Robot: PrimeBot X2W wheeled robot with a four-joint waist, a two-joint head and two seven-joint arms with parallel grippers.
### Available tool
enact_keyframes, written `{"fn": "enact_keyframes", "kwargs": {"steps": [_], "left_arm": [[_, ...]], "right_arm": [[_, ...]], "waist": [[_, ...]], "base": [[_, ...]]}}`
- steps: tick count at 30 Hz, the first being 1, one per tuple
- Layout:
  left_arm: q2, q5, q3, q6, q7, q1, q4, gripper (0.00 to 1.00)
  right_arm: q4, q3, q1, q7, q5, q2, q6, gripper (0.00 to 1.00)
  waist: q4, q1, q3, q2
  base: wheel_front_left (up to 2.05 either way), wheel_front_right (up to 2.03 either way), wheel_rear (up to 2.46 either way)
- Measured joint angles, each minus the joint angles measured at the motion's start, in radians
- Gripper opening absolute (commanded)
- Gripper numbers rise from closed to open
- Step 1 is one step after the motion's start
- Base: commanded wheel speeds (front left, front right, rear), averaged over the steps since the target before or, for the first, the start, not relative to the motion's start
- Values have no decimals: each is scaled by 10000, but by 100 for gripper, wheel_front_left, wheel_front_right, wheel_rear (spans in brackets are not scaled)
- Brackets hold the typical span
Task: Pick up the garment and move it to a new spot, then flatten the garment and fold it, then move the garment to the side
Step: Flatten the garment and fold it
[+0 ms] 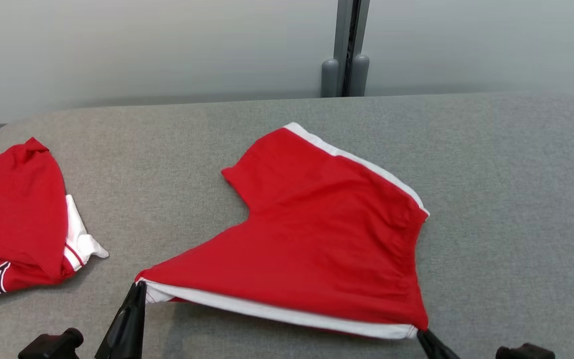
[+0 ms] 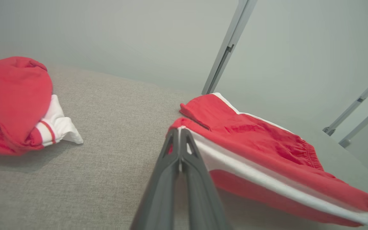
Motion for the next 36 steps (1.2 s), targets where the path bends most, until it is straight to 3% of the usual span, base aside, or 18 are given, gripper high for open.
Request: {"fn": "enact_keyframes", "kwargs": {"steps": [4, 11, 20, 23, 27, 36], "left_arm": [[119, 29, 27, 345, 351, 313, -711, 0], [360, 224, 65, 531, 602, 131, -1246, 0], [679, 779, -86, 153, 844, -2337, -1350, 0], [633, 915, -293, -184, 1080, -4240, -775, 0], [527, 1045, -447, -360, 1337, -5566, 42, 0], [-320, 1058, -974, -1066, 1616, -9219, 3672, 0]], "right_arm": [[-570, -288, 539, 487, -301, 213, 0, 0], [-1078, -698, 602, 779, -535, 681, 0, 0], [-1292, -1074, -704, 821, -328, 1315, 0, 0], [-1127, -1367, -1725, 642, -100, 1639, 0, 0], [-713, -1482, -2429, 606, 150, 1822, -2, 0], [499, -1599, -4474, -140, 637, 2169, -2, 0]], "waist": [[-95, 0, -65, 0], [-222, 0, 149, 0], [-351, 0, 1007, 0], [-462, 0, 1736, 0], [-591, 0, 2277, 0], [-1166, 0, 3702, 0]], "base": [[0, 0, 0], [0, 0, 0], [0, 0, 0], [0, 0, 0], [0, 0, 0], [0, 0, 0]]}}
